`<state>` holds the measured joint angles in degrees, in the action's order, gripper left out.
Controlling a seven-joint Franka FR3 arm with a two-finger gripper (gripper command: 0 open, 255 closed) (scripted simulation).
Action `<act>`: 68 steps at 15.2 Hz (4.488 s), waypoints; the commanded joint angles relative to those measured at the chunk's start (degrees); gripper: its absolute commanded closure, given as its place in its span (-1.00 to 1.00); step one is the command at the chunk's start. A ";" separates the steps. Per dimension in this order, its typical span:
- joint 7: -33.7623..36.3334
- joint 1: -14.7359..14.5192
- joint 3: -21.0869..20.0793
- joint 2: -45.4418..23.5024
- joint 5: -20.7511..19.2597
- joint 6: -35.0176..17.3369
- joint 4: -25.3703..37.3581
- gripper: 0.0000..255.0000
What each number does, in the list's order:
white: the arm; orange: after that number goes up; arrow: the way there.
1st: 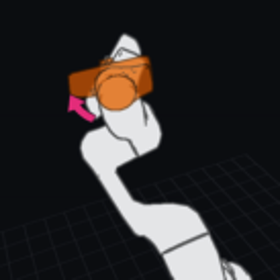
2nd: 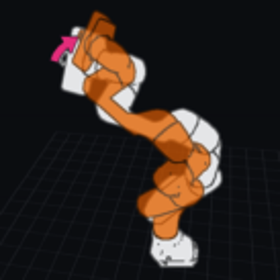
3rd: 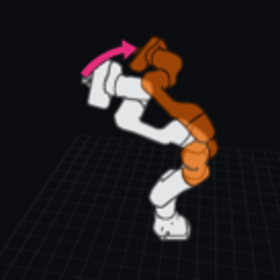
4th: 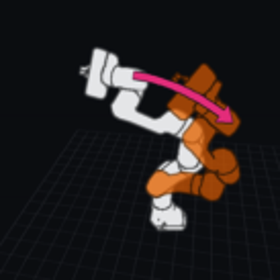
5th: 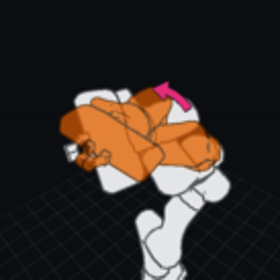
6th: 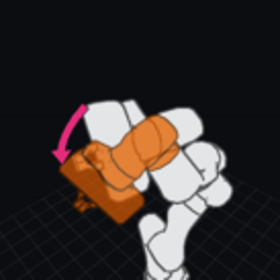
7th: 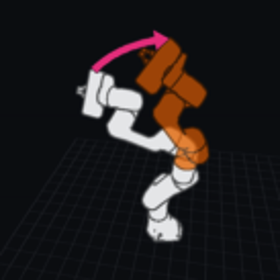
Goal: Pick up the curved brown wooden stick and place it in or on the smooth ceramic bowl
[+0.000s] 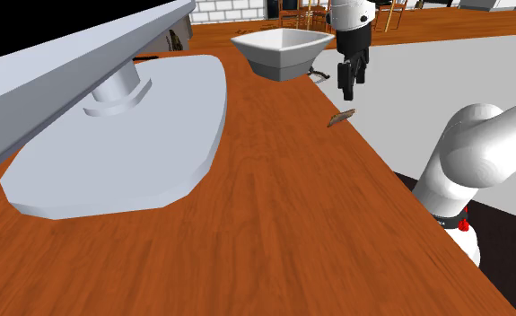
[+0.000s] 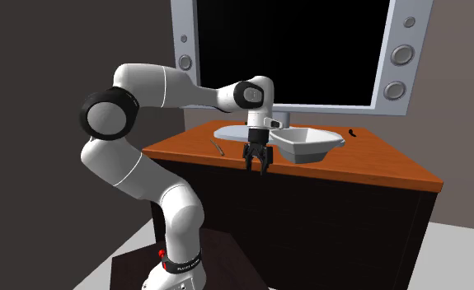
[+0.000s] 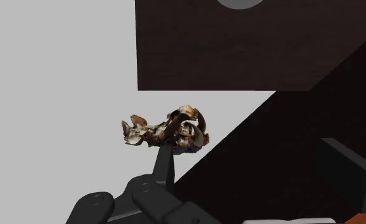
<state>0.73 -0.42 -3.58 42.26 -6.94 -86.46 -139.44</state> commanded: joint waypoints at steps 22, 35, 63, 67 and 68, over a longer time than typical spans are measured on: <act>-44.32 -30.32 -10.31 -6.75 5.28 4.73 16.15 -1.00; -45.59 -31.29 -10.00 -4.34 5.57 -0.30 8.90 -1.00; -46.68 -30.45 -9.61 -7.71 4.58 10.45 23.07 1.00; -46.93 -30.21 -9.62 -9.03 4.27 13.33 27.28 1.00; -46.99 -30.14 -9.63 -9.39 4.20 14.06 28.37 1.00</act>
<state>-46.27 -30.61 -13.14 33.25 -2.71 -73.14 -112.16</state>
